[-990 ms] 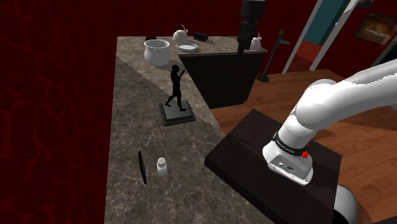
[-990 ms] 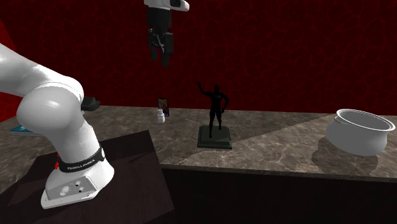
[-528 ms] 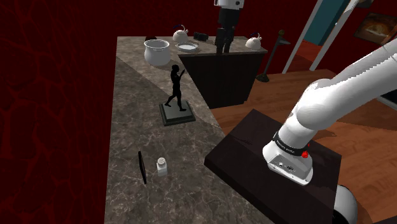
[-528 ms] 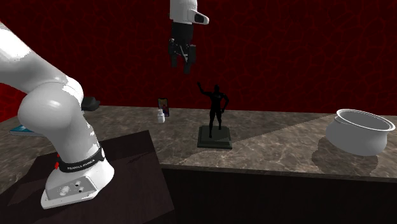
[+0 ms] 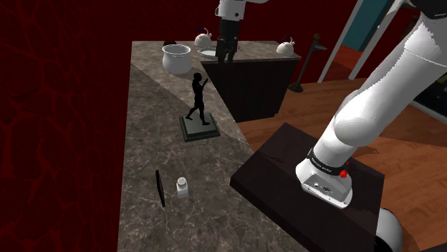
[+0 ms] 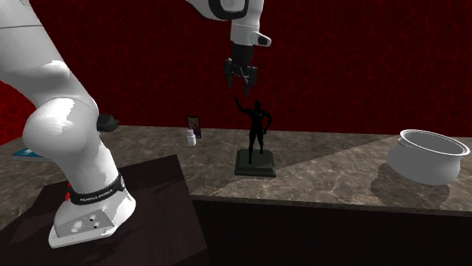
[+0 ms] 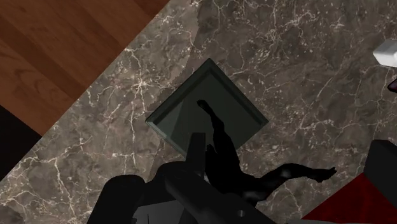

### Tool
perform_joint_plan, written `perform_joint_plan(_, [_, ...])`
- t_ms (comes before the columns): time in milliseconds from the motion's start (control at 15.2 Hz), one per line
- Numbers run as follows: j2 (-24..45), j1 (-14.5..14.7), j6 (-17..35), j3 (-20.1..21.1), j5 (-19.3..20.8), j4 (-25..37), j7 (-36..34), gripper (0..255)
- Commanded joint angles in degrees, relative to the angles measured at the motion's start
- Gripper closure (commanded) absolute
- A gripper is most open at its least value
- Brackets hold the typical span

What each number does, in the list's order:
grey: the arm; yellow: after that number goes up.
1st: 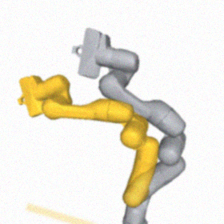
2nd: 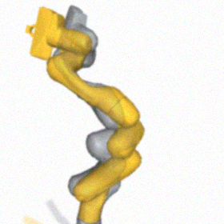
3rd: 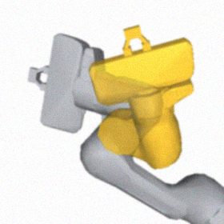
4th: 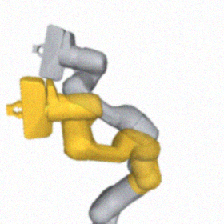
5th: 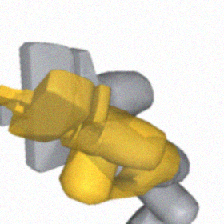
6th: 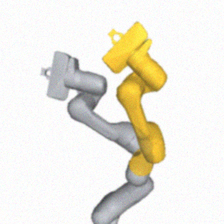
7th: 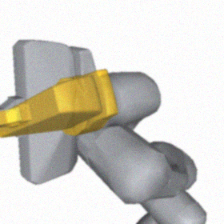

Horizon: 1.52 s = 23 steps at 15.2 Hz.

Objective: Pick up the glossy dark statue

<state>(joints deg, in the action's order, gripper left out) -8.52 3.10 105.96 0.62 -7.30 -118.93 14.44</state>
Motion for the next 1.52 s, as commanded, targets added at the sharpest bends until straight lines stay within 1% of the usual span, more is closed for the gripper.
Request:
perform_joint_plan(0, [4.2,0.3,1.3,0.2,-0.5,3.1,0.6,0])
perform_joint_plan(264, [12.9,0.8,3.0,0.6,-1.3,10.5,1.5,0])
perform_joint_plan(528, [21.7,1.3,3.5,1.2,-1.8,19.3,2.3,0])
perform_joint_plan(594, [22.0,1.3,3.5,1.2,-1.9,19.6,2.3,0])
perform_joint_plan(1056, [23.7,1.4,8.7,1.3,-2.1,16.0,3.1,0])
perform_joint_plan(1188, [23.7,1.4,8.7,1.3,-2.1,16.0,3.1,0])
perform_joint_plan(1254, [23.7,1.4,8.7,1.3,-2.1,16.0,3.0,255])
perform_joint_plan(1452, [23.7,1.4,8.7,1.3,-2.1,16.1,3.0,255])
